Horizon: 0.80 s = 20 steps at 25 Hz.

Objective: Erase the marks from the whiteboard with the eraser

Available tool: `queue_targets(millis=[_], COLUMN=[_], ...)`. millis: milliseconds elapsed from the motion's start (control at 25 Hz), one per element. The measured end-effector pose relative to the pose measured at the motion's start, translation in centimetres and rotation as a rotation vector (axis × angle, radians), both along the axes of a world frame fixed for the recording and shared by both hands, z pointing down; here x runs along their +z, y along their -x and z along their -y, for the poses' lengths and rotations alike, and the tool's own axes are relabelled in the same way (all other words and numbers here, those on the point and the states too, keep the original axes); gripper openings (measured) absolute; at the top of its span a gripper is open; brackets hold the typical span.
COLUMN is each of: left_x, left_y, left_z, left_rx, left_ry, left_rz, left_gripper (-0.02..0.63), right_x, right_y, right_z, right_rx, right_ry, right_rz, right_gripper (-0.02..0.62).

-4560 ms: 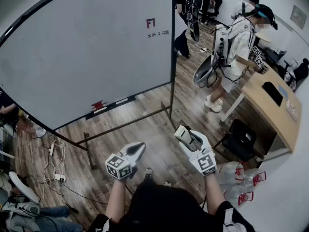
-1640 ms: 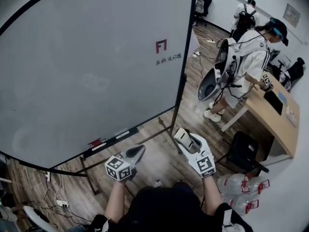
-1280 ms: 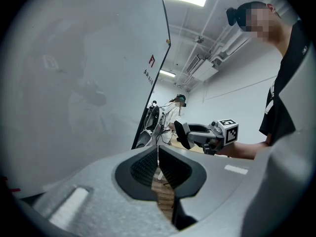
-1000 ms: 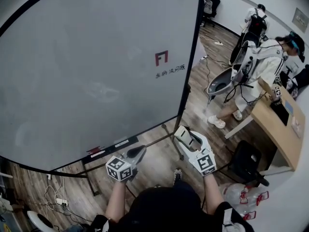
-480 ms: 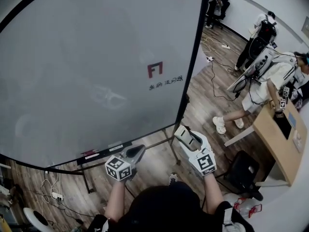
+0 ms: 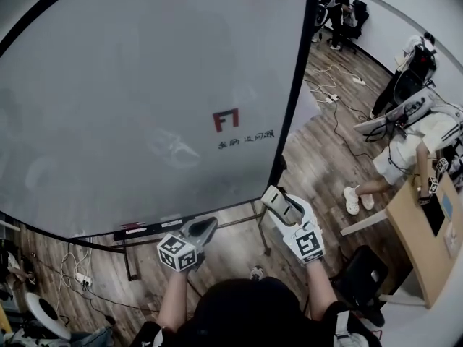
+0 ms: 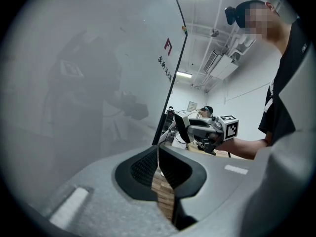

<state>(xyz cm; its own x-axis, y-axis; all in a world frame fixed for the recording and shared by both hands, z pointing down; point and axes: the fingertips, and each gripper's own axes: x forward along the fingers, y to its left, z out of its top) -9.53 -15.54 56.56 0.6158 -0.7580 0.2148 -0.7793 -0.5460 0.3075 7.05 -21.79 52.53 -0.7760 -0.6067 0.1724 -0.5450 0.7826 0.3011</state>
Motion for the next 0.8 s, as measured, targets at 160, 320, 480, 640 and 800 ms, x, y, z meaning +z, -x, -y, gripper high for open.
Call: queue_targets(millis=[160,320,480,640,800], left_x=[-0.2,-0.4,-0.6,0.2,0.2], left_y=[-0.9,-2.0,-2.6,-2.4,-1.4], left_z=[1.2,2.3,3.0,2.8,3.4], left_rx=[-0.043,-0.061,-0.075,-0.082,-0.068], left_ry=[-0.005,-0.015,-0.024,-0.003,0.004], left_rz=[0.006,0.014,0.015,0.012,0.012], left_gripper=[0.017,0.017,0.017,0.017,0.017], right_x=[-2.7,-5.0,-6.7,-7.4,-8.2], right_y=[0.1,-0.1,-0.1,0.3,0.6], right_z=[1.8,2.5,3.4,4.1,4.7], right_rx=[-0.057,-0.109,-0.132,-0.135,-0.11], right_ry=[-0.084,-0.14,-0.184,-0.207,-0.228], right_rz=[-0.007,0.004,0.022,0.035,0.04], right_gripper=[0.238,0.238,0.238,0.238,0.238])
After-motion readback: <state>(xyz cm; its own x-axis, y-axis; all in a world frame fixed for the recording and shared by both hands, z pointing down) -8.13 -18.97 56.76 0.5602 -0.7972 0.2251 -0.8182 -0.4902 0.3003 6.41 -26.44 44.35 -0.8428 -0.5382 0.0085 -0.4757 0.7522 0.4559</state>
